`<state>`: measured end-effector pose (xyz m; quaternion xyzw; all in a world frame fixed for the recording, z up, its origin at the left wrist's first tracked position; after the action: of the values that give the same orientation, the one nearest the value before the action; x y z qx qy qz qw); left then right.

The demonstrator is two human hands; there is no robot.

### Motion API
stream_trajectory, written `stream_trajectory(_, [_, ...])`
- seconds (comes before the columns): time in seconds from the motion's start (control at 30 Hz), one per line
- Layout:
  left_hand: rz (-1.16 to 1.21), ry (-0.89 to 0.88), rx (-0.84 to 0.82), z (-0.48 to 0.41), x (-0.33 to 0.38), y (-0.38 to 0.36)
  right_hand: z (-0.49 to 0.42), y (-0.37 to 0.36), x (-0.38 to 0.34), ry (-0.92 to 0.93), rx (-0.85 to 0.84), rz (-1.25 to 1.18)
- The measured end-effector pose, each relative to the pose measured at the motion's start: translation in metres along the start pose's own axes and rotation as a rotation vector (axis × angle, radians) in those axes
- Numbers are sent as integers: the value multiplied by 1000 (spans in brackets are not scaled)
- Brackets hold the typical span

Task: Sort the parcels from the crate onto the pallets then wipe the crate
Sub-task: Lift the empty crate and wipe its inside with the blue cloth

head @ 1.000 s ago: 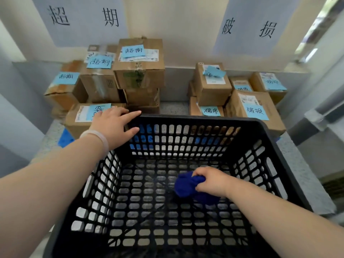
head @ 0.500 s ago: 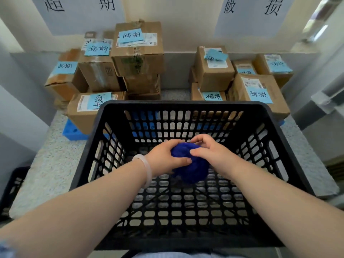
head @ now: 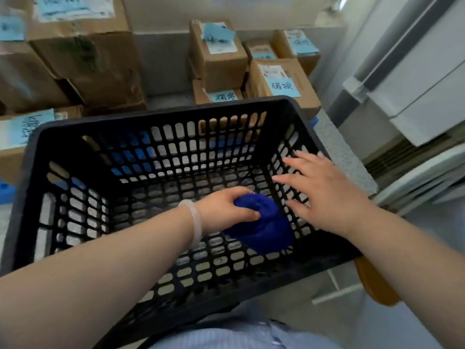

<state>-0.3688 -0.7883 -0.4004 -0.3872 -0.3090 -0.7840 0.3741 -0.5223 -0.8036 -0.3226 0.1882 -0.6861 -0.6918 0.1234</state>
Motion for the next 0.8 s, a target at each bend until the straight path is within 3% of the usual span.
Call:
stream_trajectory(0.07, [1, -3, -92, -6, 9, -24, 3, 14, -1, 46, 99, 89])
stream_trajectory(0.17, [144, -31, -273, -10, 22, -55, 7, 24, 33, -145, 132, 42])
stream_trajectory(0.27, [130, -71, -421, -13, 26, -85, 17, -2, 59, -285, 19, -232])
stream_trajectory(0.33, [-13, -152, -476, -17, 25, -107, 17, -9, 60, -260, 56, -366])
stream_trajectory(0.53, [-206, -221, -405, -56, -8, -139, 14, -10, 62, -241, 87, -243])
stream_trajectory(0.8, [-405, -89, -305, -103, -55, -158, 15, -15, 69, -258, 68, -139])
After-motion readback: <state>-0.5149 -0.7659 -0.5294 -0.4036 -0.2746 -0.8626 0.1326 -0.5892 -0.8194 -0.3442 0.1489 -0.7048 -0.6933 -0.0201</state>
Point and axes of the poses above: each hand's wrist, its own z-axis away from the middle knuckle, its own y-axis out of the back of the hand, x = y × z, the point moved 8 cm from there along -z, towards the middle knuckle, and after that the axes turned 6 degrees about x, right-handed, at the moved point
